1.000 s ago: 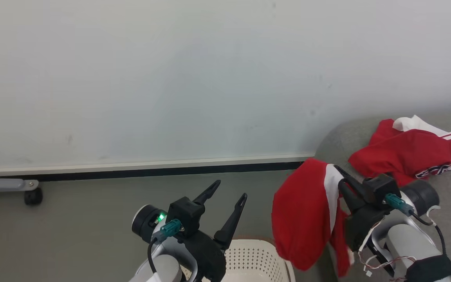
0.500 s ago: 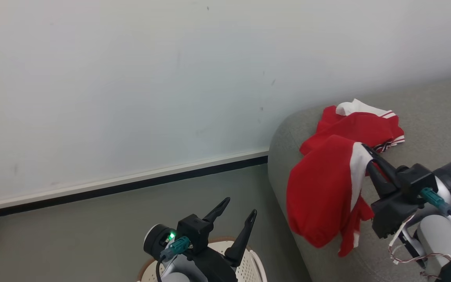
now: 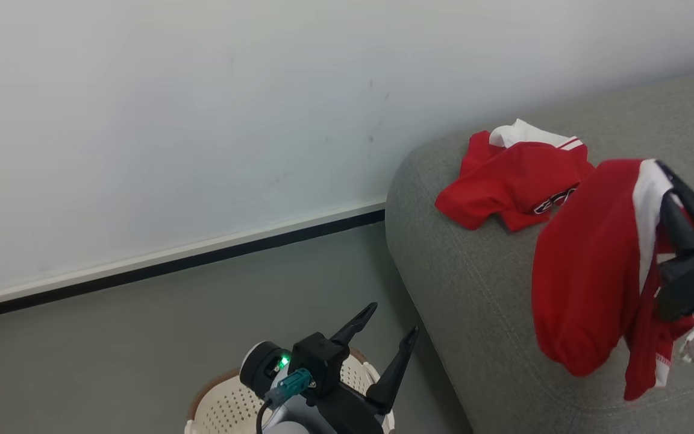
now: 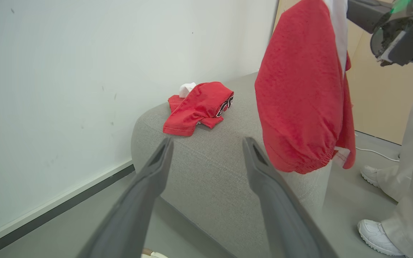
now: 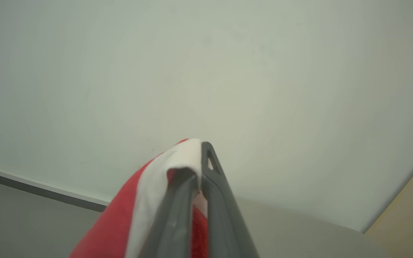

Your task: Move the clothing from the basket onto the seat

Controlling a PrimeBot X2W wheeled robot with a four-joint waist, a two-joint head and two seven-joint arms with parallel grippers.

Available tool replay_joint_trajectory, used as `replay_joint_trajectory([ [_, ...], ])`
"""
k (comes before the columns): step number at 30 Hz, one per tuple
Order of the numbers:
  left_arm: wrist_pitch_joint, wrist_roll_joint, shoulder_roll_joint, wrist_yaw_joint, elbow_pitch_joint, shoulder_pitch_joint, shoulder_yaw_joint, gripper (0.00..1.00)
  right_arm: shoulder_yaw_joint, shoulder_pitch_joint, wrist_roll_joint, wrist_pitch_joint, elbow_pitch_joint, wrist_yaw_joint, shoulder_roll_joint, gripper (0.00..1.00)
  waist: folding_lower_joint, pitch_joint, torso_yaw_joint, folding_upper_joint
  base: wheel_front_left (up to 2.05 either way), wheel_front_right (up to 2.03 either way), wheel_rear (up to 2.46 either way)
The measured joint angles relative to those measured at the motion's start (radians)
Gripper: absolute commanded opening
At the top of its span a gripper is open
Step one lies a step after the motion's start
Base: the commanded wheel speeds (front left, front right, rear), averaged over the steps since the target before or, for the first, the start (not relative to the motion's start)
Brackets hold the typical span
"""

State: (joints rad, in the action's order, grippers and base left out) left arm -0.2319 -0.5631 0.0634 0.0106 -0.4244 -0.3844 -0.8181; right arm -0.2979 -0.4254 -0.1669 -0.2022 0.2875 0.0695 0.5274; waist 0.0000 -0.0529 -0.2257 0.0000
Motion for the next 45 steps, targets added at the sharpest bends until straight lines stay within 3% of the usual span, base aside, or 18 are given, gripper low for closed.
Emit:
replay_joint_trajectory([
  [10, 0.000, 0.038, 0.004, 0.016, 0.055, -0.050, -0.013, 1.00, 0.106, -0.219, -0.048, 0.077, -0.038, 0.008, 0.081, 0.00, 0.0001, 0.108, 0.020, 0.0000, 0.00, 0.00, 0.00],
  [19, 0.012, 0.083, 0.030, 0.024, 0.115, -0.121, -0.015, 1.00, 0.183, -0.488, -0.081, 0.132, 0.107, 0.011, 0.150, 0.00, 0.0002, 0.231, 0.055, 0.0001, 0.00, 0.00, 0.00],
  [23, 0.024, 0.100, 0.030, 0.023, 0.150, -0.158, -0.029, 1.00, 0.217, -0.553, -0.081, 0.150, 0.175, 0.010, 0.196, 0.00, 0.0002, 0.287, 0.076, 0.0001, 0.00, 0.00, 0.00],
  [28, 0.036, 0.134, 0.033, 0.023, 0.194, -0.196, -0.032, 1.00, 0.217, -0.591, -0.079, 0.160, 0.243, 0.008, 0.205, 0.00, 0.0003, 0.358, 0.106, 0.0002, 0.00, 0.00, 0.00],
  [34, 0.055, 0.157, 0.042, 0.023, 0.234, -0.239, -0.041, 1.00, 0.268, -0.587, -0.081, 0.160, 0.341, -0.033, 0.232, 0.00, 0.0003, 0.445, 0.142, 0.0002, 0.00, 0.00, 0.00],
  [37, 0.056, 0.164, 0.059, 0.024, 0.245, -0.265, -0.035, 1.00, 0.268, -0.587, -0.081, 0.147, 0.378, -0.053, 0.221, 0.00, 0.0002, 0.490, 0.160, 0.0002, 0.00, 0.00, 0.00],
  [43, 0.056, 0.186, 0.070, 0.025, 0.240, -0.275, -0.027, 1.00, 0.217, -0.588, -0.078, 0.103, 0.484, -0.071, 0.113, 0.00, 0.0003, 0.574, 0.190, 0.0002, 0.00, 0.00, 0.00],
  [45, 0.056, 0.188, 0.070, 0.025, 0.239, -0.281, -0.027, 1.00, 0.209, -0.591, -0.074, 0.091, 0.508, -0.071, 0.107, 0.00, 0.0002, 0.589, 0.195, 0.0002, 0.00, 0.00, 0.00],
])
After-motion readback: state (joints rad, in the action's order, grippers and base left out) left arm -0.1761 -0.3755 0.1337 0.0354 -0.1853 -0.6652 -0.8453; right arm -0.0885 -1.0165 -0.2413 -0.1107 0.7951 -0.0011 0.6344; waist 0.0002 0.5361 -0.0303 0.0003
